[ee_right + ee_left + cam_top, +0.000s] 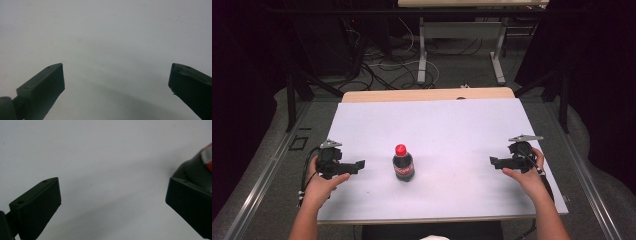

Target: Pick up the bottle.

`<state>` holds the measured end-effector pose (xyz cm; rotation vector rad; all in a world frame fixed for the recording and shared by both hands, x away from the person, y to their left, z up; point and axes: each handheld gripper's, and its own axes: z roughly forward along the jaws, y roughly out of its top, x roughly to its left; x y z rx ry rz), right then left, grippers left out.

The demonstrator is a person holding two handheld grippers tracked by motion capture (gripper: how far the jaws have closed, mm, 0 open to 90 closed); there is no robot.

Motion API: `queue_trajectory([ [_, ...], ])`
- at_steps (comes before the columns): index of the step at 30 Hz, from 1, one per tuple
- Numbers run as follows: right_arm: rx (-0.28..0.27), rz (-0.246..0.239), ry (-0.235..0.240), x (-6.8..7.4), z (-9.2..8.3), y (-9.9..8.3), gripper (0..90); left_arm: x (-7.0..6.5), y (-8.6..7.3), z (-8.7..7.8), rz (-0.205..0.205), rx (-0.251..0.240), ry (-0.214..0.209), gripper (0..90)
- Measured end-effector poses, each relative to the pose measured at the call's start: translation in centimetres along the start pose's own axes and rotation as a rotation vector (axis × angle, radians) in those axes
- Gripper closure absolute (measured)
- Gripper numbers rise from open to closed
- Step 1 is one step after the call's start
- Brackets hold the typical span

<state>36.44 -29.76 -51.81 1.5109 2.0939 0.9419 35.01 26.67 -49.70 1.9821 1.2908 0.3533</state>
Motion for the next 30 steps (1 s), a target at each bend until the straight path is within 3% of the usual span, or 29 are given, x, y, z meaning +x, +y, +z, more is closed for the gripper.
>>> queue_trajectory([
  [1, -0.014, -0.034, 0.008, 0.7, -0.7, 0.3, 0.0, -0.9, 0.3, -0.8, 0.023, -0.034, -0.013, 0.1],
  [5, -0.034, -0.066, 0.015, 2.0, -1.5, 0.7, 0.1, -2.1, 0.8, -1.7, 0.051, -0.057, -0.050, 0.2],
  [8, -0.041, -0.085, 0.028, 2.6, -1.8, 0.9, 0.4, -3.8, 1.2, -2.1, 0.104, -0.106, -0.078, 0.4],
  [12, -0.047, -0.094, 0.035, 3.2, -2.1, 1.1, 1.2, -5.0, 1.5, -2.1, 0.147, -0.111, -0.115, 0.4],
  [17, -0.062, -0.113, 0.053, 4.0, -2.3, 1.3, 4.0, -6.7, 1.7, -1.2, 0.182, -0.120, -0.162, 0.7],
  [21, -0.062, -0.122, 0.062, 4.4, -2.3, 1.3, 5.1, -7.8, 1.5, 0.1, 0.191, -0.101, -0.197, 0.8],
  [30, -0.065, -0.142, 0.062, 4.8, -2.2, 1.3, 6.1, -9.7, 1.2, 2.5, 0.215, -0.096, -0.223, 3.4],
])
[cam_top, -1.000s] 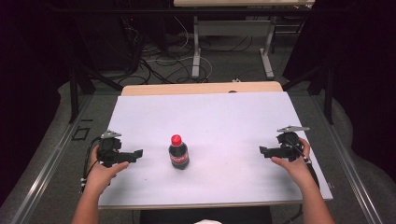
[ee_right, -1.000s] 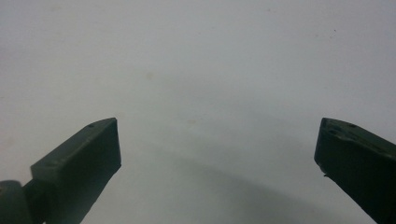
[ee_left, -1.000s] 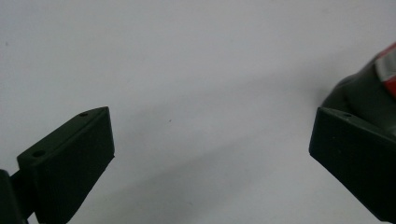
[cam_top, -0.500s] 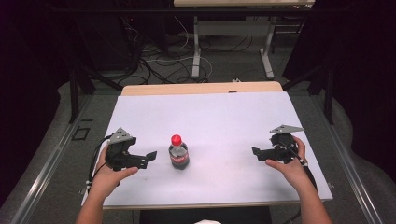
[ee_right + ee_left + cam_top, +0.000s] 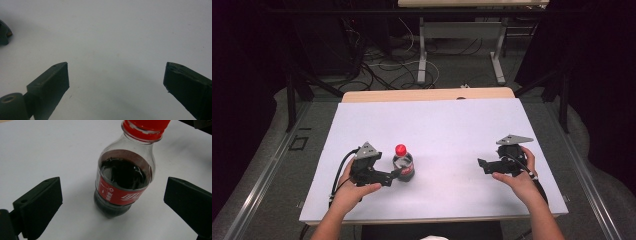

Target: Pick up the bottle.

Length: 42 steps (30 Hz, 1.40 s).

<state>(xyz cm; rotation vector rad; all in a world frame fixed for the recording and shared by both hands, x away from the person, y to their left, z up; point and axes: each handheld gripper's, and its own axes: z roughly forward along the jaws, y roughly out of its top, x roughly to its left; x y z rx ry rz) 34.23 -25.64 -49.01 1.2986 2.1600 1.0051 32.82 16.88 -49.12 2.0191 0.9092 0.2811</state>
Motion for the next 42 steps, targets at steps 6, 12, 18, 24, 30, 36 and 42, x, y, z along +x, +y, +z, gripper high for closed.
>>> queue_trajectory([
  [6, -0.001, 0.006, 0.001, -0.1, -0.1, 0.0, 6.4, -0.6, -0.1, 1.7, 0.035, -0.001, 0.016, 10.5],
  [12, -0.001, 0.015, -0.003, -0.1, 0.0, -0.1, 6.5, -0.7, -0.3, 2.6, 0.052, -0.002, 0.017, 16.2],
  [18, 0.001, 0.011, -0.004, -0.1, 0.2, -0.1, 6.5, -0.9, -0.4, 3.2, 0.052, 0.000, 0.009, 17.9],
  [24, 0.006, 0.010, 0.002, -0.1, 0.3, -0.2, 6.5, -1.2, -0.2, 3.5, 0.065, -0.009, 0.005, 25.3],
  [30, 0.005, 0.007, 0.006, 0.0, 0.4, -0.2, 6.5, -1.1, -0.3, 3.5, 0.063, -0.009, 0.006, 27.3],
  [36, 0.007, 0.007, 0.002, 0.1, 0.4, -0.2, 6.5, -1.0, -0.4, 3.7, 0.069, -0.018, 0.002, 27.6],
  [42, 0.011, 0.003, 0.000, 0.1, 0.5, -0.3, 6.6, -0.9, -0.5, 3.7, 0.075, -0.015, 0.006, 27.5],
])
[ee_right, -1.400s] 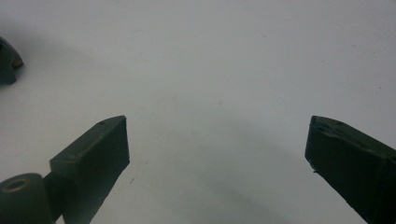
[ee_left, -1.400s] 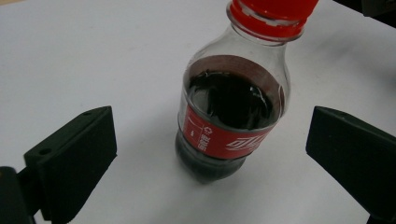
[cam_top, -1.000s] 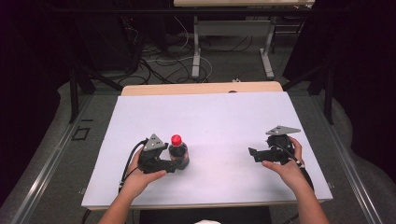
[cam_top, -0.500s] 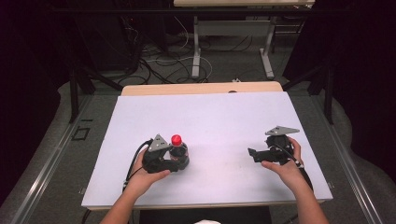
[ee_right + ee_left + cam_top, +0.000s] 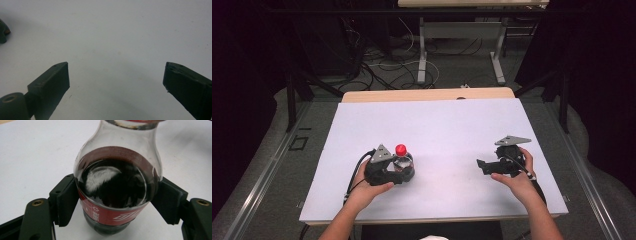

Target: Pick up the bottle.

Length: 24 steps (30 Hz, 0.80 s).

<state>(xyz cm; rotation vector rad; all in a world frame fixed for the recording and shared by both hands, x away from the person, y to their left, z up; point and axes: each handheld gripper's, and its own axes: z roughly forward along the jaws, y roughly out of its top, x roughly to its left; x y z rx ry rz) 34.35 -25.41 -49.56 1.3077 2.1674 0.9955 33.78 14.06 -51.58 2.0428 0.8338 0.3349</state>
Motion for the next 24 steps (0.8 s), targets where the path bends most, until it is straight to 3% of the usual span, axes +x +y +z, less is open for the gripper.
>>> queue_trajectory([
  [3, 0.003, -0.004, 0.006, 0.05, 0.07, -0.03, 6.6, 0.10, -0.05, -0.01, -0.017, 0.013, -0.019, 26.9],
  [7, 0.005, -0.001, 0.005, 0.11, 0.16, -0.05, 6.6, 0.15, -0.04, -0.04, -0.009, 0.019, -0.017, 26.9],
  [13, 0.008, -0.001, 0.009, 0.23, 0.31, -0.11, 6.7, -0.20, 0.07, -0.05, 0.023, 0.004, 0.015, 29.1],
  [21, 0.004, 0.000, 0.010, 0.24, 0.21, -0.04, 8.2, -0.30, 0.06, -0.12, 0.020, -0.002, 0.020, 29.6],
  [24, -0.002, -0.001, 0.010, 0.24, 0.09, 0.05, 11.4, -0.32, 0.23, -0.28, 0.016, 0.018, 0.016, 29.7],
])
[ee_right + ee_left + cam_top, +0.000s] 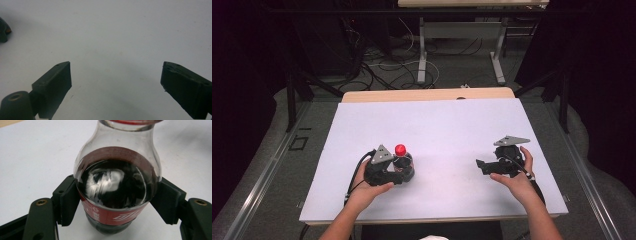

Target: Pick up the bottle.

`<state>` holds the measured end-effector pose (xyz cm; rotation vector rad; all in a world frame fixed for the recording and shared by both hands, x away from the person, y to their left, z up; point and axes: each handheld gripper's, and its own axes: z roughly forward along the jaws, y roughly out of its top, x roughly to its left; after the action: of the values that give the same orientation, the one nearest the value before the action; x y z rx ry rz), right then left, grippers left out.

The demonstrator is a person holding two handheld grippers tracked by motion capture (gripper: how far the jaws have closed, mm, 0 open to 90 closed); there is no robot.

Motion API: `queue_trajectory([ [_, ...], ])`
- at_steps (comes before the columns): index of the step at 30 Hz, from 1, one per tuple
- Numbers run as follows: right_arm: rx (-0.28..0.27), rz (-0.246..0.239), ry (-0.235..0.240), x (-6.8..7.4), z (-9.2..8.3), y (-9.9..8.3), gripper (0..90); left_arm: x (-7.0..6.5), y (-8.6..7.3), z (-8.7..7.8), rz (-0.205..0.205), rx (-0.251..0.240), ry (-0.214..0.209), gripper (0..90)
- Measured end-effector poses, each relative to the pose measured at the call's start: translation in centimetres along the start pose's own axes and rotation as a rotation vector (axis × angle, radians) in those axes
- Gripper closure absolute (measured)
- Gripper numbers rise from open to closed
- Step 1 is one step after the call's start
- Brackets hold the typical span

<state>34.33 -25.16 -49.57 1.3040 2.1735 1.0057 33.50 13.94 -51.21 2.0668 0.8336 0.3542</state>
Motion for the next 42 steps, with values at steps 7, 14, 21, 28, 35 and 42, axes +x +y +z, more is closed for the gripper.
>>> queue_trajectory([
  [7, -0.024, 0.001, 0.043, 0.3, -0.4, 0.3, 16.3, -0.2, 0.4, -0.6, -0.022, -0.003, 0.017, 29.7],
  [14, -0.027, -0.050, 0.068, 1.4, -0.9, 0.9, 26.5, -0.6, 1.2, -1.1, -0.025, -0.023, 0.014, 29.7],
  [21, -0.029, -0.079, 0.111, 3.0, -1.6, 2.3, 31.5, -1.5, 2.5, -0.9, -0.010, 0.002, 0.021, 29.7],
  [28, -0.094, -0.146, 0.146, 5.0, -2.4, 4.6, 33.9, -2.6, 4.4, -0.2, 0.003, 0.007, -0.005, 29.7],
  [35, -0.103, -0.197, 0.189, 6.5, -2.5, 6.4, 33.9, -3.4, 5.1, 0.8, 0.032, 0.011, -0.017, 29.7],
  [42, -0.123, -0.200, 0.260, 8.1, -2.7, 7.4, 36.0, -4.1, 5.2, 1.6, 0.047, 0.013, -0.033, 29.7],
])
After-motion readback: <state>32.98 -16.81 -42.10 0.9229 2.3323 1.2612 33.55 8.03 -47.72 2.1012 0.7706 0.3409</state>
